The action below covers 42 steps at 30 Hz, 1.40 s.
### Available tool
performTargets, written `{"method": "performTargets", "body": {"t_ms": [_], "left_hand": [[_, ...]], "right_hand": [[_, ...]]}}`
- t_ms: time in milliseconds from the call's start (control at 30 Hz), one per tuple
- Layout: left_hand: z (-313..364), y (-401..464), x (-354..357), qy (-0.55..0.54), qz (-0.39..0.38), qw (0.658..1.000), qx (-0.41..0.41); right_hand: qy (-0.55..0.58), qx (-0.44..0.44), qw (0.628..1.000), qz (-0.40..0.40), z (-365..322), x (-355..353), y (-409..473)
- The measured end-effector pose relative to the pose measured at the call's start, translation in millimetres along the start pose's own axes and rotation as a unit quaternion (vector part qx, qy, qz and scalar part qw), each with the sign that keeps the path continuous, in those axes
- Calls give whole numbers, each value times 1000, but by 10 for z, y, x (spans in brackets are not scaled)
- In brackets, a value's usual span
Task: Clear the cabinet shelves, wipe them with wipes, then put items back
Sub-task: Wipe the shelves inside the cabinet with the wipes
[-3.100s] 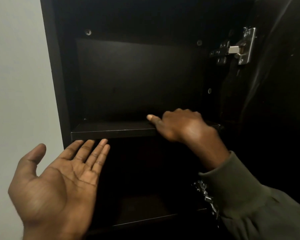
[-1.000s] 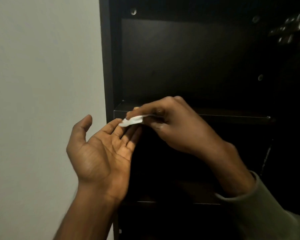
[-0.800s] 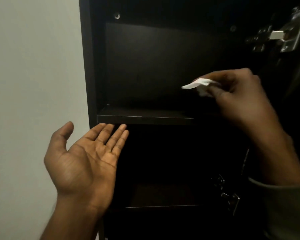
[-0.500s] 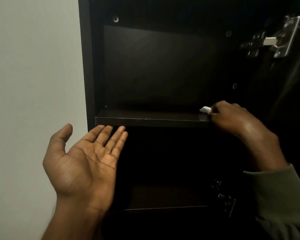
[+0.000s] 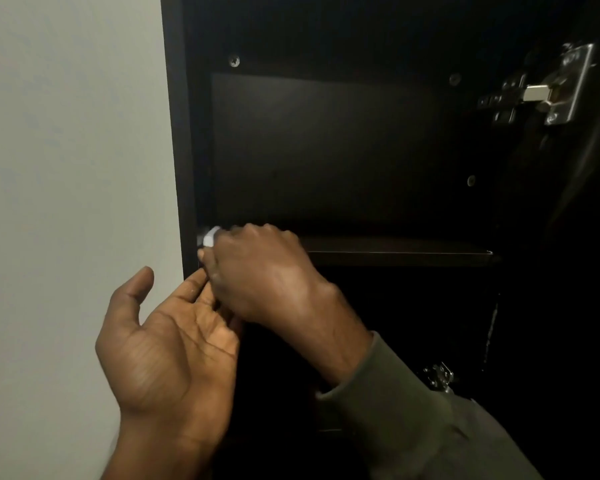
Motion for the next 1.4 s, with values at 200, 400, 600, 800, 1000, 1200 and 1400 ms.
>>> {"method": "performTargets", "body": {"t_ms": [200, 400, 600, 800, 1000, 1200, 1400], "left_hand": [[29, 71, -92, 17, 21, 1000, -14], [381, 76, 39, 8, -92, 994, 50], [1197, -222, 971, 223, -46, 835, 502], [1115, -15, 1569, 560, -10, 507, 656], [1136, 313, 1602, 631, 16, 447, 633], [1017, 391, 1381, 638, 19, 472, 608], [1039, 399, 1325, 627, 8, 490, 606]], "right_hand": [[193, -65, 977, 64, 254, -127, -75], [549, 7, 821, 158, 1086, -479, -362], [675, 129, 599, 410, 2201, -796, -745], [730, 178, 412, 516, 2656, -736, -915], [675, 229, 424, 559, 2688, -826, -782], [595, 266, 364, 665, 2592, -810, -708], [422, 205, 594, 654, 2234, -1035, -304]]}}
Point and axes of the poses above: each hand's wrist, its own y-axis towards the middle knuckle, its own x-axis out of the palm, z = x × y, the point moved 10 cm from there along y, towards the middle knuckle, and after that the axes turned 6 degrees about -x, right-handed, at the moved point
